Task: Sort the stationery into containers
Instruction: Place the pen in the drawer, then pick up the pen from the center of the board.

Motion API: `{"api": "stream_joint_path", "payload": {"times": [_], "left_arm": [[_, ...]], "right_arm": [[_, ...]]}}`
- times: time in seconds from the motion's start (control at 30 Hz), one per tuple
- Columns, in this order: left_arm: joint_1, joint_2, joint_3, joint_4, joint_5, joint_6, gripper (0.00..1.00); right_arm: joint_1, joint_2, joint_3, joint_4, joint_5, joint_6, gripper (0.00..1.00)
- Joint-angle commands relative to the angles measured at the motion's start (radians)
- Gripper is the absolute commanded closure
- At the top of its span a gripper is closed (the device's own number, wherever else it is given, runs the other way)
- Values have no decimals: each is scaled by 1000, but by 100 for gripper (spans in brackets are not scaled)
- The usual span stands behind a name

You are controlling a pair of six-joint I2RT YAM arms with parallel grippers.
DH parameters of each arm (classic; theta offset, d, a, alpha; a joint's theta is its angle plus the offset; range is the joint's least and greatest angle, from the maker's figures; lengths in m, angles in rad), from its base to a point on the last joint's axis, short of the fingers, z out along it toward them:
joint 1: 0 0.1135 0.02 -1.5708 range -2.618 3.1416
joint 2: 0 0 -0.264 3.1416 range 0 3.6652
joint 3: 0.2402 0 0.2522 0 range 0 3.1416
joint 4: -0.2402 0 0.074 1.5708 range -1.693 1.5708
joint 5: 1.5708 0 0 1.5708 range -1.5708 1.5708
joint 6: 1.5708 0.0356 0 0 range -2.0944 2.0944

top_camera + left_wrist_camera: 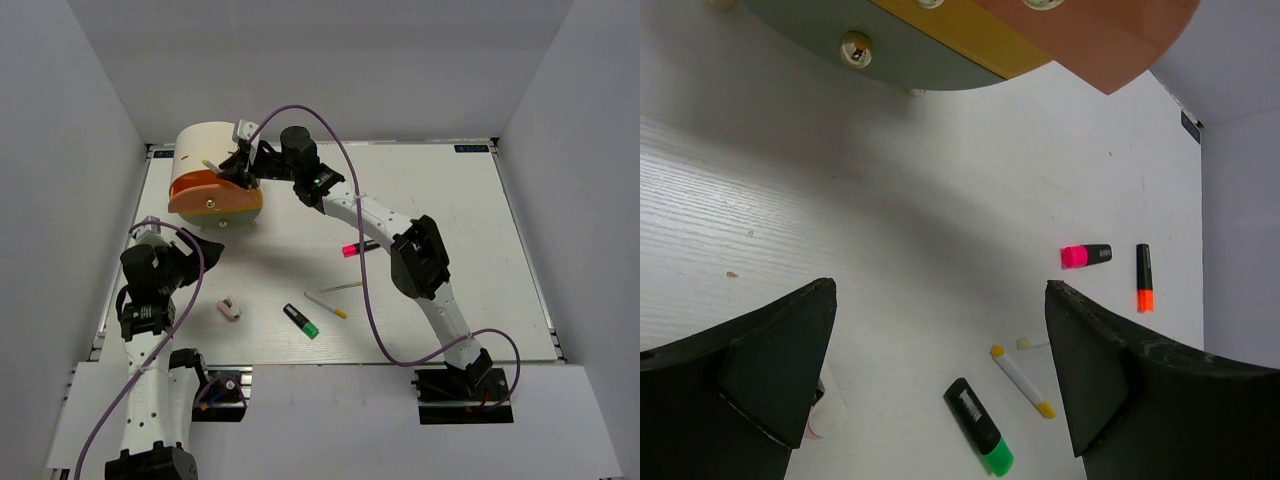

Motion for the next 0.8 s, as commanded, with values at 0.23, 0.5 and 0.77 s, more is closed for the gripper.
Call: {"api": "stream_joint_path", "payload": {"times": [0.23, 0.5, 0.77], "left_arm": [[-4, 5, -8, 47, 14, -9, 5], [-4, 34, -8, 90, 25, -9, 5], [-13, 64, -26, 176, 135, 1, 19]], "right_arm": [[2, -24, 45, 60, -1, -25, 58], [-17, -164, -53, 88, 46, -51, 78], [-92, -406, -232, -432, 68, -115, 94]]}}
